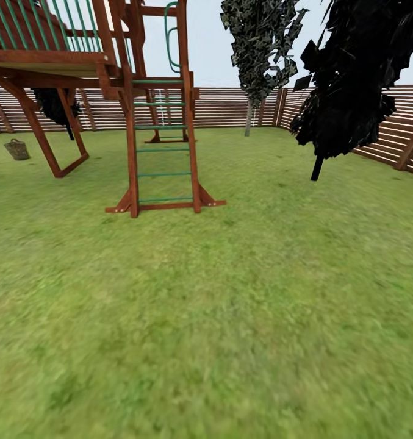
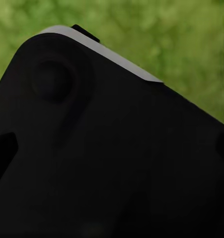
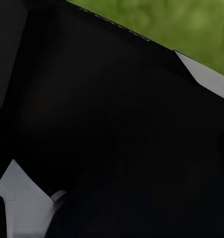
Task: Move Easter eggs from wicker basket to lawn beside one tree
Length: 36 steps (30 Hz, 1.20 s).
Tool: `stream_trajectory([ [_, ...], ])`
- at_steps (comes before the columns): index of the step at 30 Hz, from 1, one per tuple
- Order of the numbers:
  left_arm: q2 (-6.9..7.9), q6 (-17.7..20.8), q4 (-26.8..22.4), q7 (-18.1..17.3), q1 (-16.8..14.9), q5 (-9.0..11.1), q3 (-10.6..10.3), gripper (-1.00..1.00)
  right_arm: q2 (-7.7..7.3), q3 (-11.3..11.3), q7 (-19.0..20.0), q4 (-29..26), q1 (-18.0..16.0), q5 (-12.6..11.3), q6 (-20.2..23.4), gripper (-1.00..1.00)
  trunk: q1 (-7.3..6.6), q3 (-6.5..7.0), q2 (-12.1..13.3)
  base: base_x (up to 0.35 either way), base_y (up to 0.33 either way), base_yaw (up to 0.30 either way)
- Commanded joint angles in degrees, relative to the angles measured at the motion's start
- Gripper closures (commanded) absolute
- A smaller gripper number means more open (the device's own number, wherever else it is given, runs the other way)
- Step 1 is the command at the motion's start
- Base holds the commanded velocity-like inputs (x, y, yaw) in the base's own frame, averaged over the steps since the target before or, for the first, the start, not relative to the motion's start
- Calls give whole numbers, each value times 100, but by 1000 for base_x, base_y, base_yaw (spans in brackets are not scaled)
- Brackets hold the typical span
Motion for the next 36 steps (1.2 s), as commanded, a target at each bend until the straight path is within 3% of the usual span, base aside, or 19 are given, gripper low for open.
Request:
stream_trajectory([
  [1, -1, -20, 0, 10, -2, 23, -16, -100, -1, -13, 25, -16, 1, 60, 26, -100, 3, -5, -2, 309, -201, 0],
  [36, -1, -20, 0, 10, -2, 23, -16, -100, -1, -10, 25, -8, 1, 65, 25, -100, 3, -5, -2, 309, -201, 0],
])
